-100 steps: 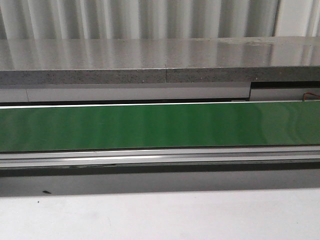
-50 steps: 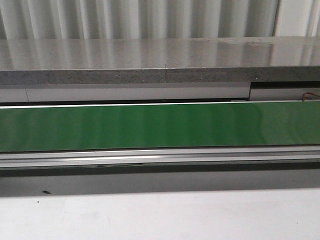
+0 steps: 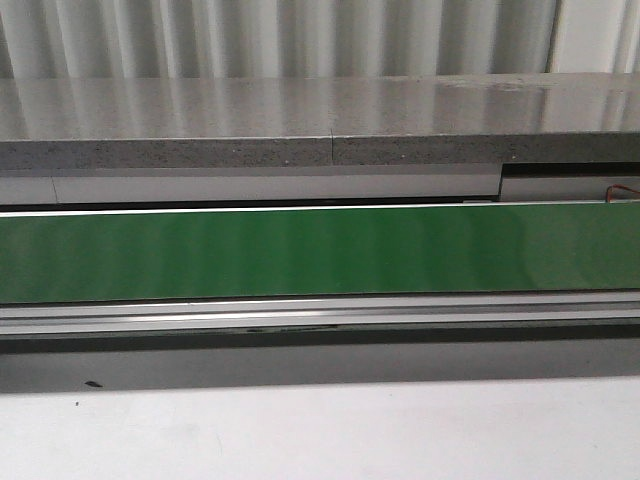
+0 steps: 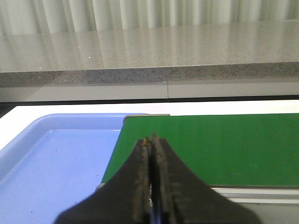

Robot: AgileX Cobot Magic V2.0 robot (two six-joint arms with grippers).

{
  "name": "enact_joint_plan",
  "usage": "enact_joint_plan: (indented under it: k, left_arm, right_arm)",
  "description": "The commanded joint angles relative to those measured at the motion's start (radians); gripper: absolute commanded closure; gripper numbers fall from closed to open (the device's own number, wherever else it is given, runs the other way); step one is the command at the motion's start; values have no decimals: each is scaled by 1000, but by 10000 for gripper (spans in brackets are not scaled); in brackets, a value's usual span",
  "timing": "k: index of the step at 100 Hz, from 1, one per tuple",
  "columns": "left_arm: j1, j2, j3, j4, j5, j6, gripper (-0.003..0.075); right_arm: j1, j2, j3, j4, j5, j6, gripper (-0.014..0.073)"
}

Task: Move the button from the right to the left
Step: 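Lower the right gripper and close it on the button's blue base, then lift the button with the right gripper and release it onto the belt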

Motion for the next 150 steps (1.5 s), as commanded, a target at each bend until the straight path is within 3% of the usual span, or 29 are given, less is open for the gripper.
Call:
enact_joint_plan:
  k: [1,13,25,37,66,96,124,150]
  left_arm:
    - [3,-32,37,-7,-77,-8,741]
    - [3,-32,37,-7,-77,-8,741]
    - [3,-32,37,-7,-77,-8,741]
    - [3,-32,37,-7,-77,-8,741]
    - [3,-32,37,-7,-77,-8,741]
    - [3,-32,37,-7,-77,-8,741]
    - [3,-32,37,-7,-77,-8,741]
    - [3,-32,37,-7,-77,-8,741]
  right_arm:
    - [-3,-29,-28,7,-36,-19,86]
    - [-3,-19,-28,7,-55,-19,143]
    - [-3,-18,-28,6,-65,-19,364]
    - [-3,-18,-28,6,-80,-19,475]
    - [-3,-122,-28,8,-44,-18,482]
    - [18,-304,-28,112,-20,-16,482]
    - [114,-319,-28,164,106,49,482]
    - [168,-297,-27,159,101,156,482]
